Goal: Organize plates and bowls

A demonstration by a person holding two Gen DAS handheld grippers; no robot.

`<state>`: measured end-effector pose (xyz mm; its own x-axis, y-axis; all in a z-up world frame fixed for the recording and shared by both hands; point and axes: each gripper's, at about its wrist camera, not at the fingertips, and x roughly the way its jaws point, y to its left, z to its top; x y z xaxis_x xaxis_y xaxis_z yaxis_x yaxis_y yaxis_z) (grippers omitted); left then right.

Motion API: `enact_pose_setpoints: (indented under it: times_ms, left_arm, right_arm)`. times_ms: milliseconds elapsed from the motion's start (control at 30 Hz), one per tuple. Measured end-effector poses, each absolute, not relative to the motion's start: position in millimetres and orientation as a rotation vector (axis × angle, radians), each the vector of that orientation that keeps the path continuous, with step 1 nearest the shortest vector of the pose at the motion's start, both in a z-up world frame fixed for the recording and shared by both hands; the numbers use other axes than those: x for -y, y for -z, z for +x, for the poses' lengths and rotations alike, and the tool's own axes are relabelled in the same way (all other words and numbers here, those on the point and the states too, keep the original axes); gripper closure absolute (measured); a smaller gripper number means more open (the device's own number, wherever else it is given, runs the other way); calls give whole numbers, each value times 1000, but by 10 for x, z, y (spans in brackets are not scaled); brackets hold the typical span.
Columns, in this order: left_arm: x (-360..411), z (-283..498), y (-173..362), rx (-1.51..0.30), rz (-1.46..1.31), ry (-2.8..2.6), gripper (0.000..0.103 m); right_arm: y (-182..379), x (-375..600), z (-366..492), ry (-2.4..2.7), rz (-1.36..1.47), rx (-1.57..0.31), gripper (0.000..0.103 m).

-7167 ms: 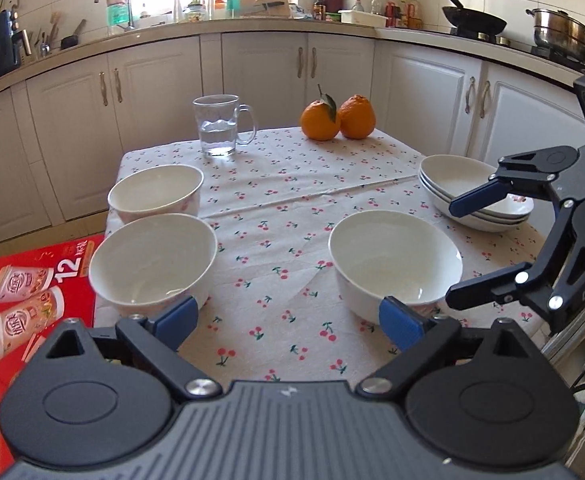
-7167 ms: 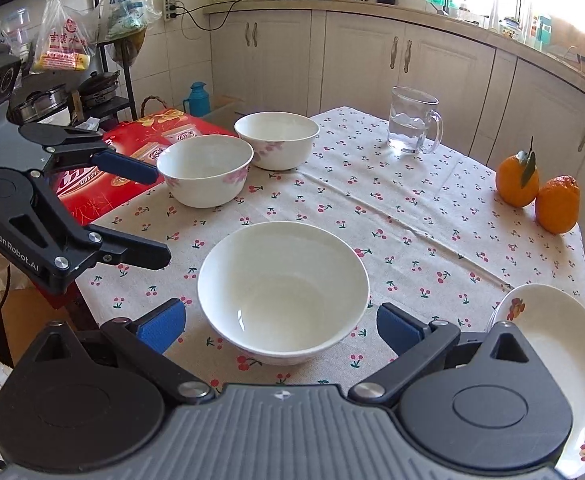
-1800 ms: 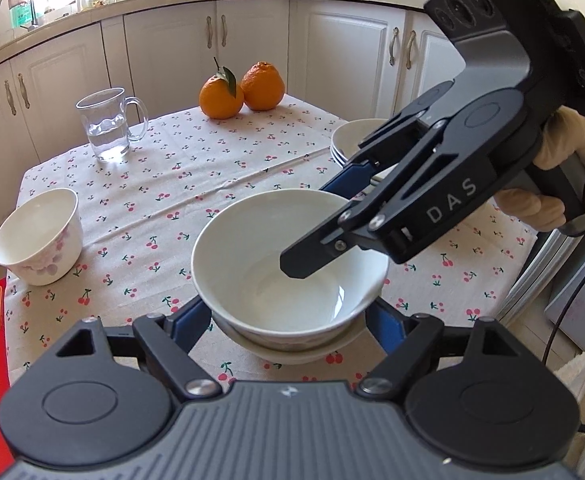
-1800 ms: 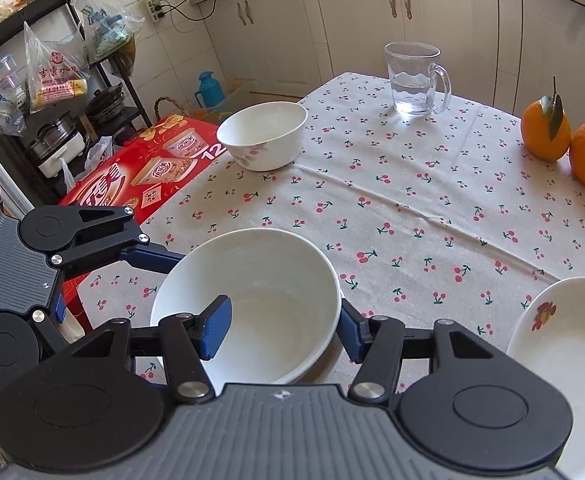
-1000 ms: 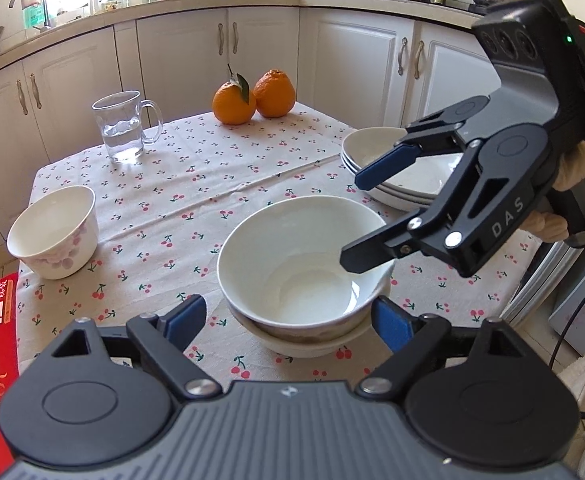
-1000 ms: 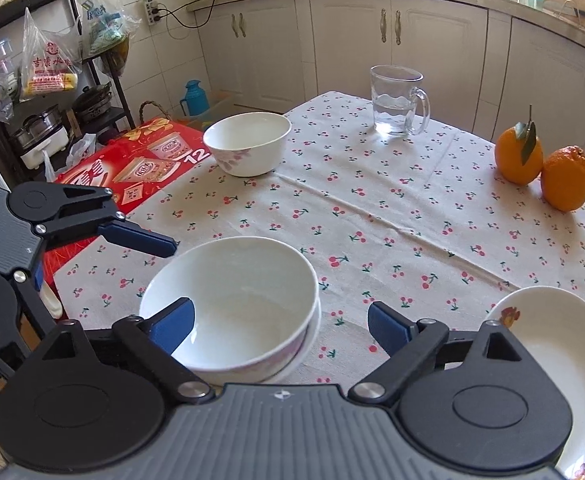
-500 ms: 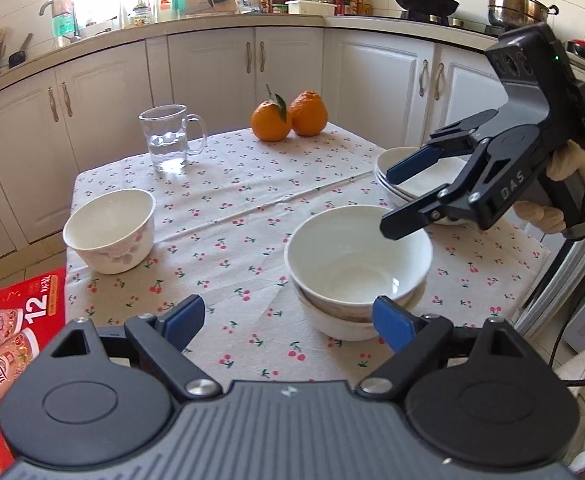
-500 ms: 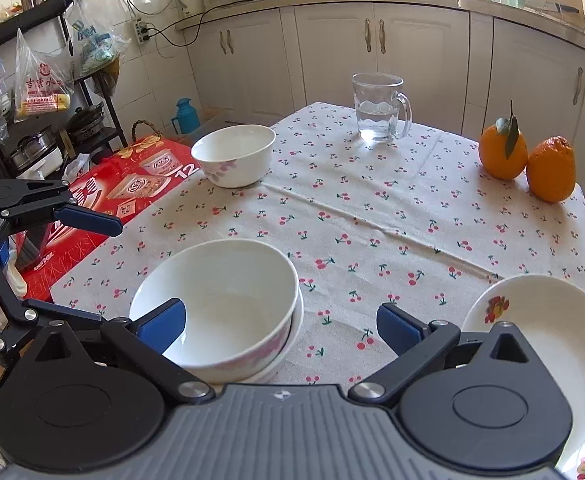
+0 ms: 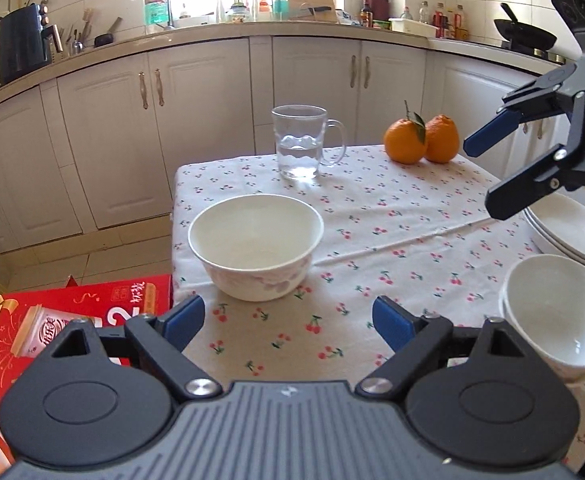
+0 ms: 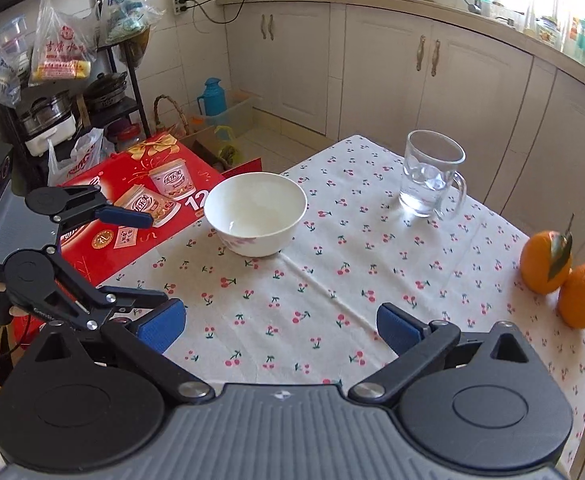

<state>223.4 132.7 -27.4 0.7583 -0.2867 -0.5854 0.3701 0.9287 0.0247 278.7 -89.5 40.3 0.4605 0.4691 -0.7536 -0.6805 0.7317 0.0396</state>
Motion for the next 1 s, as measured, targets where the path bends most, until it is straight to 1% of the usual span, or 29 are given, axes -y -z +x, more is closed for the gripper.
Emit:
enact_pose_setpoints:
  times_ms: [200, 467, 567, 733, 800, 900, 1000]
  left_arm:
    - [-1340, 2594, 402, -619, 140, 341, 12]
    - [-1292, 2805, 498, -622, 129, 337, 12]
    - [-1291, 2837, 526, -623, 129, 333, 13]
    - [-1282, 2856, 527, -623, 134, 344, 13]
    - [-1276, 2869, 522, -622, 135, 348, 13]
    - [-1269, 2878, 518, -624, 138, 349, 13]
    - [-1271, 2874, 516, -625, 137, 350, 13]
  right_arm:
    - [-313, 549, 3315, -795, -302, -891, 0]
    - [-49, 182, 3863, -859, -330, -960, 2]
    - [45, 101, 3984, -877, -328, -976, 6]
    - [197, 15, 4129, -906, -310, -1006, 18]
    - [240, -11, 4156, -912, -305, -1010, 20]
    - [281, -35, 4193, -925, -289, -1014, 27]
    - [306, -56, 4219, -933, -282, -1015, 30]
